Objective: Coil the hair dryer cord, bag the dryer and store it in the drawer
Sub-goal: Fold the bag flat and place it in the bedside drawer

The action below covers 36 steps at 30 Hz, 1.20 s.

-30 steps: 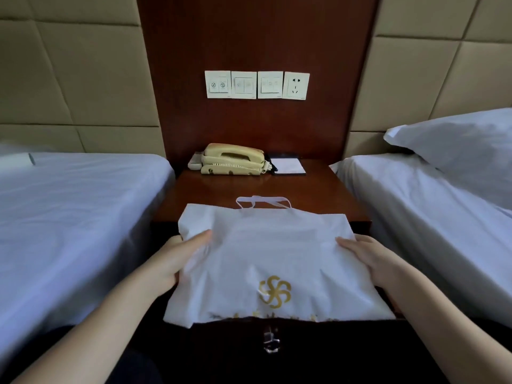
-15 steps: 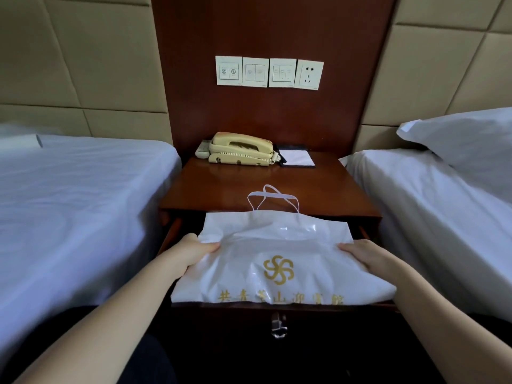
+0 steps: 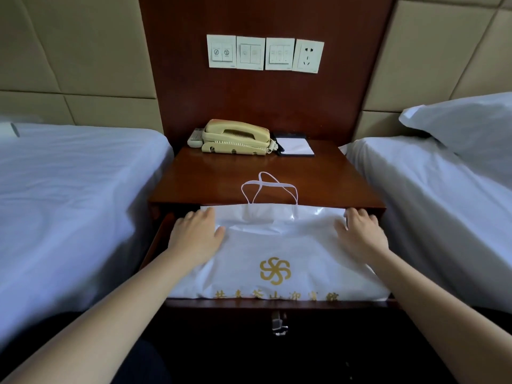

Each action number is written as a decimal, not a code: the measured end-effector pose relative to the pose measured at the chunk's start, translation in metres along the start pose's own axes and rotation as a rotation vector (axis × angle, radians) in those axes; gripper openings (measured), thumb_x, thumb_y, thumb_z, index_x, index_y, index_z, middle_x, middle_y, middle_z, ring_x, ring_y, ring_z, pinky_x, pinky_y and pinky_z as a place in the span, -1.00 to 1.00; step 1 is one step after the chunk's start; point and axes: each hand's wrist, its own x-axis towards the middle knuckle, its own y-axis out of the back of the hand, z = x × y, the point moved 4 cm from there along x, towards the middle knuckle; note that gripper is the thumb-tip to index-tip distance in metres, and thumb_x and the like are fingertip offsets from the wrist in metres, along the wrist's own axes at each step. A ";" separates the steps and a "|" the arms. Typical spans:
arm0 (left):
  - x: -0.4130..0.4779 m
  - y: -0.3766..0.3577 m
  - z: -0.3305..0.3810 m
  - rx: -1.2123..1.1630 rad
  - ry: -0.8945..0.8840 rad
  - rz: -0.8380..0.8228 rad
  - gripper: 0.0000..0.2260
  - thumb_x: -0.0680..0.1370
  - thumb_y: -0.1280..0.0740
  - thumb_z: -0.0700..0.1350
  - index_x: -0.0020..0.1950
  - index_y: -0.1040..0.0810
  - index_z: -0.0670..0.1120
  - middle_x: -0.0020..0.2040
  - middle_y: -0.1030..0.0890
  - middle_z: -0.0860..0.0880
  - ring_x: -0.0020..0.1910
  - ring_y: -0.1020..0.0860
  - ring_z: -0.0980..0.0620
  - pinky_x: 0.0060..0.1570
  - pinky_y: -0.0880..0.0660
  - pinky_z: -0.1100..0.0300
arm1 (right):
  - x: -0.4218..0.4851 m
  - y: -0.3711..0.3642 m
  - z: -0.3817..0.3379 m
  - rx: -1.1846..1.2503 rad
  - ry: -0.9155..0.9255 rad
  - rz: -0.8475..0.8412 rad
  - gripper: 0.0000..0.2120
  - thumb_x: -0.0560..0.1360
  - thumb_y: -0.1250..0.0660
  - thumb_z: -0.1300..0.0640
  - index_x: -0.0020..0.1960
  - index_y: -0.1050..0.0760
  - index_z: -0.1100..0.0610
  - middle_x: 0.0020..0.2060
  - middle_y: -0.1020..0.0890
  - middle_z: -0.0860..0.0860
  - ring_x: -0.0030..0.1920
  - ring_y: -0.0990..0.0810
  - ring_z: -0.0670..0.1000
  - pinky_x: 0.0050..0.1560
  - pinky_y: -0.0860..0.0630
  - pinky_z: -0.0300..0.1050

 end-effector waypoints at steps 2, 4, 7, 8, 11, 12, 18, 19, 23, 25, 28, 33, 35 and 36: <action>0.001 0.007 0.022 -0.097 -0.152 0.012 -0.59 0.60 -0.10 0.09 0.37 -0.32 -0.10 0.40 -0.35 -0.08 0.39 -0.29 -0.09 0.32 -0.22 0.03 | -0.004 0.013 -0.022 -0.034 0.138 0.126 -0.65 0.57 -0.14 -0.01 0.27 -0.38 0.15 0.25 -0.44 0.14 0.25 -0.35 0.23 0.15 -0.33 0.07; 0.002 0.008 0.047 -0.152 -0.283 -0.018 -0.53 0.60 -0.08 0.13 0.45 -0.24 -0.03 0.49 -0.23 -0.02 0.47 -0.17 -0.03 0.39 -0.10 0.06 | -0.009 0.017 -0.048 0.033 0.299 0.179 -0.61 0.57 -0.14 -0.04 0.33 -0.38 0.08 0.32 -0.41 0.08 0.34 -0.30 0.17 0.23 -0.29 0.06; 0.012 -0.007 0.067 -0.146 -0.356 -0.080 -0.47 0.59 -0.06 0.17 0.53 -0.09 0.03 0.57 -0.01 0.03 0.54 0.02 0.03 0.46 0.05 0.05 | -0.006 0.003 -0.078 0.078 0.454 0.102 -0.47 0.50 -0.04 -0.12 0.41 -0.30 0.03 0.43 -0.31 0.08 0.44 -0.20 0.15 0.32 -0.22 0.06; 0.016 -0.014 0.068 -0.120 -0.354 -0.082 -0.46 0.59 -0.06 0.18 0.53 -0.05 0.05 0.58 0.05 0.04 0.55 0.09 0.04 0.47 0.09 0.03 | -0.001 -0.005 -0.083 0.074 0.467 0.071 -0.45 0.50 -0.03 -0.13 0.45 -0.24 0.02 0.47 -0.24 0.08 0.48 -0.15 0.14 0.36 -0.18 0.06; 0.021 -0.033 0.066 -0.129 -0.322 -0.107 -0.44 0.58 -0.05 0.20 0.54 0.02 0.10 0.57 0.16 0.07 0.53 0.23 0.08 0.47 0.14 -0.04 | 0.014 -0.027 -0.090 0.140 0.468 -0.019 -0.42 0.54 -0.07 -0.12 0.52 -0.05 -0.01 0.53 -0.10 0.07 0.53 -0.03 0.10 0.46 -0.09 0.08; 0.020 -0.038 0.065 -0.145 -0.320 -0.120 -0.44 0.58 -0.02 0.21 0.54 0.02 0.11 0.57 0.19 0.08 0.53 0.26 0.09 0.47 0.14 -0.06 | 0.016 -0.032 -0.091 0.190 0.491 -0.034 -0.39 0.52 -0.04 -0.13 0.52 -0.03 0.02 0.52 -0.12 0.06 0.53 -0.04 0.07 0.47 -0.09 0.09; 0.006 -0.051 0.063 -0.125 -0.314 -0.170 -0.44 0.57 0.08 0.25 0.53 -0.01 0.08 0.57 0.12 0.10 0.53 0.24 0.12 0.47 0.10 -0.01 | 0.001 -0.045 -0.088 0.303 0.664 -0.061 -0.39 0.52 0.09 -0.12 0.47 -0.20 0.16 0.45 -0.31 0.07 0.48 -0.20 0.04 0.47 -0.04 -0.17; 0.005 -0.050 0.064 -0.126 -0.306 -0.183 -0.45 0.58 0.06 0.24 0.54 -0.02 0.08 0.57 0.09 0.10 0.53 0.22 0.13 0.47 0.09 0.00 | -0.001 -0.045 -0.089 0.309 0.703 -0.073 -0.42 0.54 0.07 -0.10 0.44 -0.26 0.18 0.42 -0.36 0.08 0.46 -0.23 0.03 0.46 -0.04 -0.23; 0.004 -0.049 0.066 -0.123 -0.281 -0.233 -0.45 0.57 0.02 0.25 0.52 -0.08 0.08 0.57 -0.01 0.08 0.54 0.12 0.13 0.46 -0.01 0.00 | -0.006 -0.044 -0.092 0.267 0.798 -0.112 -0.46 0.54 0.05 -0.06 0.31 -0.46 0.20 0.30 -0.51 0.10 0.37 -0.40 0.08 0.37 -0.11 -0.30; 0.007 -0.051 0.065 -0.126 -0.269 -0.278 -0.42 0.55 0.02 0.28 0.51 -0.12 0.06 0.56 -0.10 0.06 0.54 0.00 0.10 0.45 -0.08 0.01 | -0.006 -0.046 -0.094 0.242 0.763 -0.203 -0.48 0.56 0.06 -0.08 0.32 -0.46 0.15 0.34 -0.48 0.09 0.40 -0.34 0.05 0.35 -0.07 -0.34; 0.018 -0.051 0.064 -0.148 -0.202 -0.369 -0.39 0.53 0.02 0.33 0.50 -0.17 0.06 0.52 -0.22 0.05 0.49 -0.19 0.00 0.38 -0.18 0.04 | 0.002 -0.053 -0.092 0.190 0.588 -0.408 -0.61 0.63 -0.01 -0.03 0.37 -0.40 0.03 0.41 -0.40 0.03 0.45 -0.25 0.00 0.39 -0.07 -0.25; 0.032 -0.050 0.062 -0.170 -0.089 -0.274 -0.50 0.57 -0.01 0.23 0.43 -0.33 0.02 0.46 -0.36 0.01 0.42 -0.32 -0.03 0.34 -0.20 0.04 | 0.017 -0.054 -0.087 0.206 0.328 -0.412 -0.57 0.62 0.01 -0.09 0.37 -0.39 0.03 0.39 -0.41 0.06 0.42 -0.30 0.06 0.38 -0.16 -0.11; 0.028 -0.046 0.063 -0.175 -0.132 -0.189 -0.57 0.61 -0.01 0.13 0.39 -0.37 0.00 0.45 -0.37 0.01 0.43 -0.30 0.01 0.36 -0.13 0.05 | 0.010 -0.049 -0.085 0.228 0.382 -0.381 -0.61 0.62 -0.03 -0.04 0.36 -0.40 0.04 0.37 -0.44 0.02 0.40 -0.34 0.03 0.35 -0.20 -0.14; 0.024 -0.044 0.063 -0.180 -0.181 -0.167 -0.59 0.62 0.00 0.09 0.40 -0.37 0.00 0.48 -0.33 0.01 0.45 -0.26 0.03 0.37 -0.09 0.06 | 0.003 -0.047 -0.083 0.235 0.431 -0.377 -0.63 0.62 -0.06 -0.02 0.37 -0.39 0.04 0.37 -0.44 0.00 0.39 -0.34 0.01 0.34 -0.21 -0.15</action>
